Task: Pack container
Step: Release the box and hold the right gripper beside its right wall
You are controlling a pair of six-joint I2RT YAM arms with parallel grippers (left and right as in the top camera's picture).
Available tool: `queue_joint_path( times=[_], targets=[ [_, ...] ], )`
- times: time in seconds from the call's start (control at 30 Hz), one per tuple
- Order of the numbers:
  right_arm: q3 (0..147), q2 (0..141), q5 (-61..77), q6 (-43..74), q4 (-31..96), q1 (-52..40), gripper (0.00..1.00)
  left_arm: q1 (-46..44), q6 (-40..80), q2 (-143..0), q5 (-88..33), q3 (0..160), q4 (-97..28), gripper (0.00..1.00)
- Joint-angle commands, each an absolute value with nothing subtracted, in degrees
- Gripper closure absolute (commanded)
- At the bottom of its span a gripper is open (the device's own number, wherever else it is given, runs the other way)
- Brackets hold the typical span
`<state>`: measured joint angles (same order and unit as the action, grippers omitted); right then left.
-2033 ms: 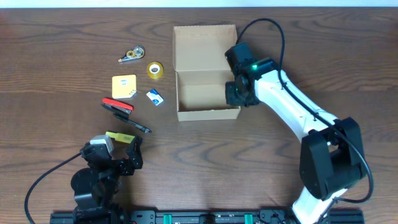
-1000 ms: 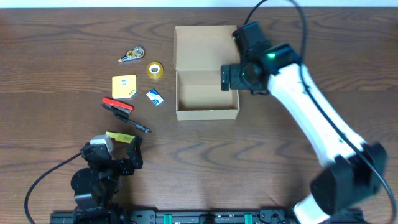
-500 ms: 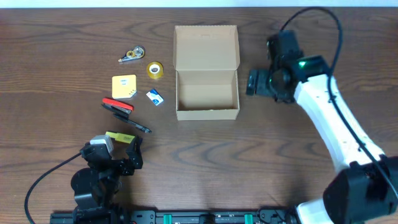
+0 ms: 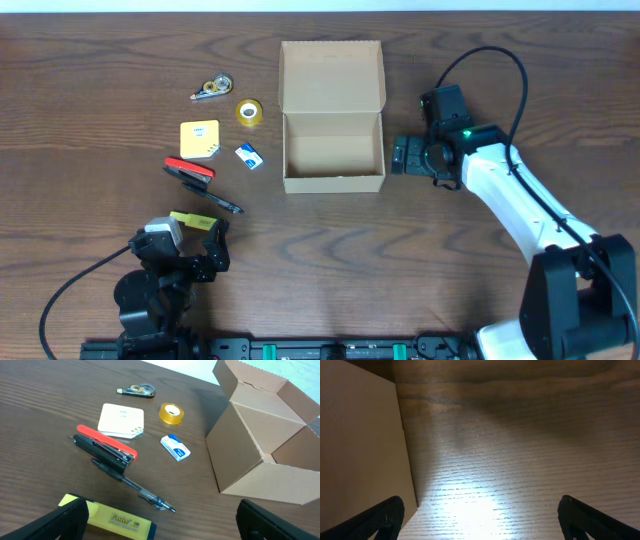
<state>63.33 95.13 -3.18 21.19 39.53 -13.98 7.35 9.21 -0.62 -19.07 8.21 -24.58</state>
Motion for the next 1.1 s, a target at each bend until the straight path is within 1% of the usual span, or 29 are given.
queue_joint_path(
  times=[0.0,0.67,1.07],
  targets=[
    [62.94,95.9,-3.2,18.28,38.72,-13.89,0.01,7.38,9.43,-0.21,-18.9,7.11,-24.56,0.05],
    [62.92,100.2,-5.82,16.64,28.64,-13.89,0.01,7.38,9.43,-0.21,-18.9,7.11,-24.56,0.05],
    [62.72,100.47,-7.11,16.69,27.0,-13.41,0.01,7.38,9.43,-0.21,-18.9,7.11,-24.56,0.05]
  ],
)
